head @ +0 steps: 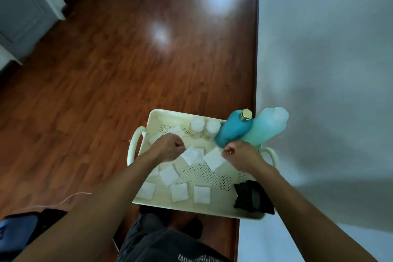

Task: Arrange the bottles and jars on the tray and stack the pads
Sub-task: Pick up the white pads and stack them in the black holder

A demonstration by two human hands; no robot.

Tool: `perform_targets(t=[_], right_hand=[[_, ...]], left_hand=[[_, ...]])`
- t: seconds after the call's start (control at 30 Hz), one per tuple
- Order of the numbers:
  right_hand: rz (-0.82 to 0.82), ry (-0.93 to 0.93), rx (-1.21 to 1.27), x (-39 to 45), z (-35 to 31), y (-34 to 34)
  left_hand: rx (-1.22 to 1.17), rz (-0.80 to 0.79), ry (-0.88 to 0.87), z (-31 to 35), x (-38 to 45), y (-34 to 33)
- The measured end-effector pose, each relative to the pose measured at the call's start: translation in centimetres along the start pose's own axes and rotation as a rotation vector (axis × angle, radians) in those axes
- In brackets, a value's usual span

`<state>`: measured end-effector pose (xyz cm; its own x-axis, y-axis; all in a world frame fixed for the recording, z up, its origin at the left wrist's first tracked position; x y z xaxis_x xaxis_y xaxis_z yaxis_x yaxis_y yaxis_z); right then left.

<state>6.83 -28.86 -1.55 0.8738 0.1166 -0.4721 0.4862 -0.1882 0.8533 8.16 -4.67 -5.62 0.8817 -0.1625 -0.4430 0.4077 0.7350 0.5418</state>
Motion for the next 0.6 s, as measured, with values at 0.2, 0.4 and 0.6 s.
perform_targets(t=[0.2,0.4,0.6], right_hand=[[0.111,-0.07,0.301,-3.5,3.3,2.8],[0.177,-0.146,0.544,-7.8,6.9,2.7],[0.196,-0.311,0.74,-12.8,11.4,0.0]], left_hand=[[-0.516,0.124,0.102,0.0,-3.8,-1.6],[-0.814,0.115,0.201,0.9,-6.9,-5.6],[-0.931,0.067,0.244,1.7,-8.6,-9.9]])
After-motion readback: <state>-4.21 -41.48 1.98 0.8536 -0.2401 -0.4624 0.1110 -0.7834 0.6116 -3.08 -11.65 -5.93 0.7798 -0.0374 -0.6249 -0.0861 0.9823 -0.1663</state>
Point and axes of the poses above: each hand's wrist, its own x-axis towards the middle knuckle, its own y-axis out of the back of the hand, z = x × y, the point moved 7 cm from there along x, towards the middle knuckle, and after that the axes turned 11 degrees about -x, right-handed, at the moved point
